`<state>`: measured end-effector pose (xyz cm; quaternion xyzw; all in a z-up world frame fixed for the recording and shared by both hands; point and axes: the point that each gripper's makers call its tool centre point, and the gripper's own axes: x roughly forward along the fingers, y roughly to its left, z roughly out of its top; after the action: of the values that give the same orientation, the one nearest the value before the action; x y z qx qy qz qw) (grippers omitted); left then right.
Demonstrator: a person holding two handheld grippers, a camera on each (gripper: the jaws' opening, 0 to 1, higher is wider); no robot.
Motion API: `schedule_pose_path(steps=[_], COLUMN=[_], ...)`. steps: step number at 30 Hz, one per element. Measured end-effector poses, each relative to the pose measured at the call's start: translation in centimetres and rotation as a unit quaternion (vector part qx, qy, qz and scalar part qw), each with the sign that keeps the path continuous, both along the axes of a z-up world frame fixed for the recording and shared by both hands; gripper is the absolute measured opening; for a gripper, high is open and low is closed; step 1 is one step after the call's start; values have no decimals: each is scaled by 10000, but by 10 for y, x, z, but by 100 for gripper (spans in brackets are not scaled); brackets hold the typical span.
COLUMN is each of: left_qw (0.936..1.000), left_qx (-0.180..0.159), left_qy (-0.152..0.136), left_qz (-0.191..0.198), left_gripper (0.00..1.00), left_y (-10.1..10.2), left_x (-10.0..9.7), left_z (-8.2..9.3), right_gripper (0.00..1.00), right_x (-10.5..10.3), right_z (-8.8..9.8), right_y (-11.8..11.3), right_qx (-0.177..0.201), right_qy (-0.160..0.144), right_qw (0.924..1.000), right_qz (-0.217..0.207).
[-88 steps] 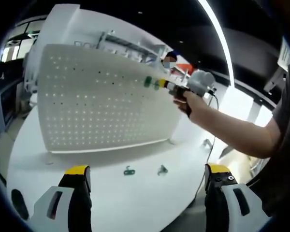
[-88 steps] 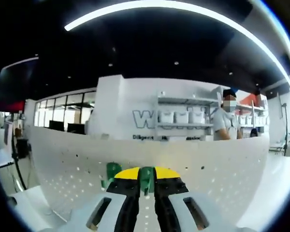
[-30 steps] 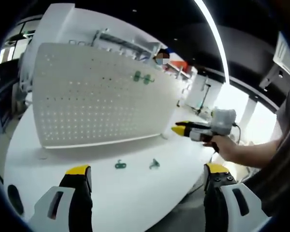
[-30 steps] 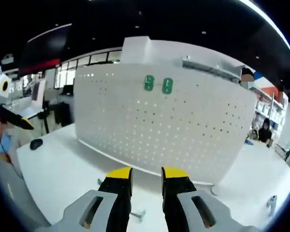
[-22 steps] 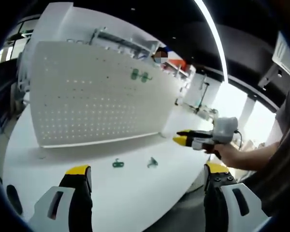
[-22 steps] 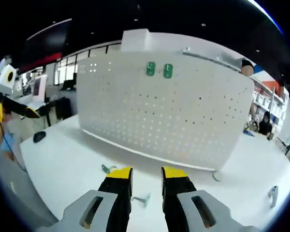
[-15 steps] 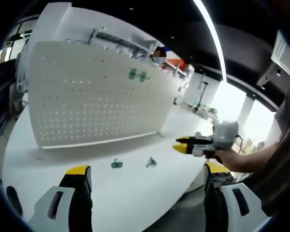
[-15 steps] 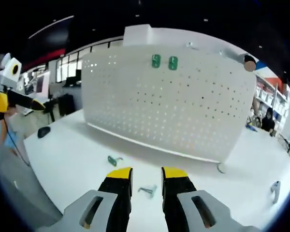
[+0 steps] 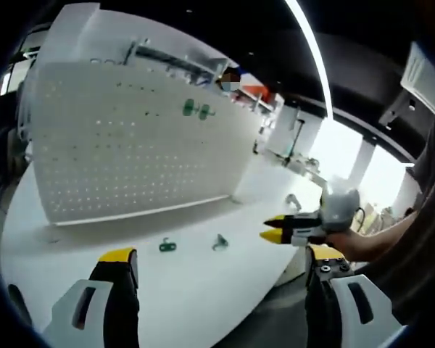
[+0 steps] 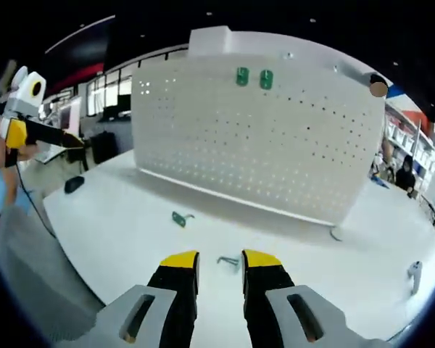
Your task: Insert the hook assembly into the mounting plate slot until the hook locks in place.
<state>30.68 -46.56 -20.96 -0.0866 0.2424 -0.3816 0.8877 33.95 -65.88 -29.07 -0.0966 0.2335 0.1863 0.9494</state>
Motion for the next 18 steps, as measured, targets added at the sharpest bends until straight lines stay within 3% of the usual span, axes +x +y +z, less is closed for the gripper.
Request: schedule_pose_path(steps=[18], left_qw=[9997], left_qx=[114], left_qy=[-26], left_qz=[-201], left_gripper=[97], left_y=[-7], left_x=[-15], left_z=[2], right_gripper=[22], right_x=[-16], right_z=[2], right_y=[3], right_qx=[-28], right_qy=[74], right_qw=[9999], right_qz=[91])
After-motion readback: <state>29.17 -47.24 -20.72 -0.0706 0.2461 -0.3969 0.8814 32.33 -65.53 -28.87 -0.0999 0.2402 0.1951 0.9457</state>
